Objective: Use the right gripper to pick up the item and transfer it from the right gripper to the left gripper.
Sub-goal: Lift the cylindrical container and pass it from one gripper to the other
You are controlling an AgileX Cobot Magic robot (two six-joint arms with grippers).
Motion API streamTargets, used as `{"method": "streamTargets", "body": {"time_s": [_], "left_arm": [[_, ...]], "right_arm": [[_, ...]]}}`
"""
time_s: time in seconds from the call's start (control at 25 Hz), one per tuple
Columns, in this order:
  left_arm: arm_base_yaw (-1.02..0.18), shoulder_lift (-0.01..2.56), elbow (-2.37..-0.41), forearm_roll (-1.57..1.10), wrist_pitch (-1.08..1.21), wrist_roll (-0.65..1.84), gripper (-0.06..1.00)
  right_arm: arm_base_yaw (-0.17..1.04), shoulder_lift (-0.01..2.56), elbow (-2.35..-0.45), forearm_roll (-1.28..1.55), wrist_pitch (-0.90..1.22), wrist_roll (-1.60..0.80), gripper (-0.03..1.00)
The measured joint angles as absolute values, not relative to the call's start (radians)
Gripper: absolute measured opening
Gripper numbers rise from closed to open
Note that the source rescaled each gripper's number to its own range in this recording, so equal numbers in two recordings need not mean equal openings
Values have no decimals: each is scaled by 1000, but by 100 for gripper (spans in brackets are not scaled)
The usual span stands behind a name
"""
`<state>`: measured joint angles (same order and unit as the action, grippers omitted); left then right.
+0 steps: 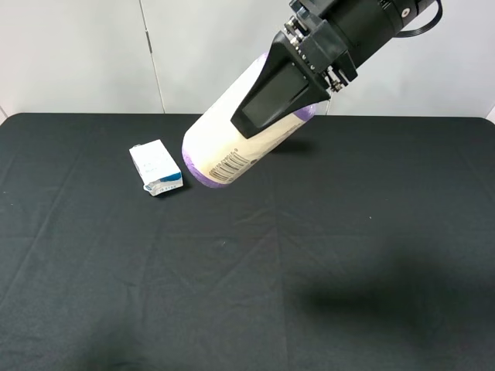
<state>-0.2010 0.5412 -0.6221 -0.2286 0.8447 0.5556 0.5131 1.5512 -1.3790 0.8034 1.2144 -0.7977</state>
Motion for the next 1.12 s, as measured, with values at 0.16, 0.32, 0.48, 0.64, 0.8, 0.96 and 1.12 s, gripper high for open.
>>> {"method": "streamTargets", "body": {"time_s": [0.16,0.32,0.48,0.64,0.8,0.96,1.12], "left_arm": [[-290,643,-660,-228,797,558,96],[-376,759,-692,-228,716,575,96],[-485,891,-723,-227,644,601,96],[-604,1005,-764,-226,566,605,96],[-682,1098,-790,-225,494,608,96],[-728,1169,-796,-224,423,611,96],[-774,1220,-814,-223,372,615,96]], "right_arm": [[513,1551,-1379,803,1207,-797,4],[513,1551,-1379,804,1206,-793,4],[513,1551,-1379,805,1205,-788,4],[513,1553,-1379,806,1204,-771,4],[513,1567,-1379,810,1205,-767,4],[513,1581,-1379,813,1207,-767,4],[513,1590,-1379,834,1208,-767,4]]}}
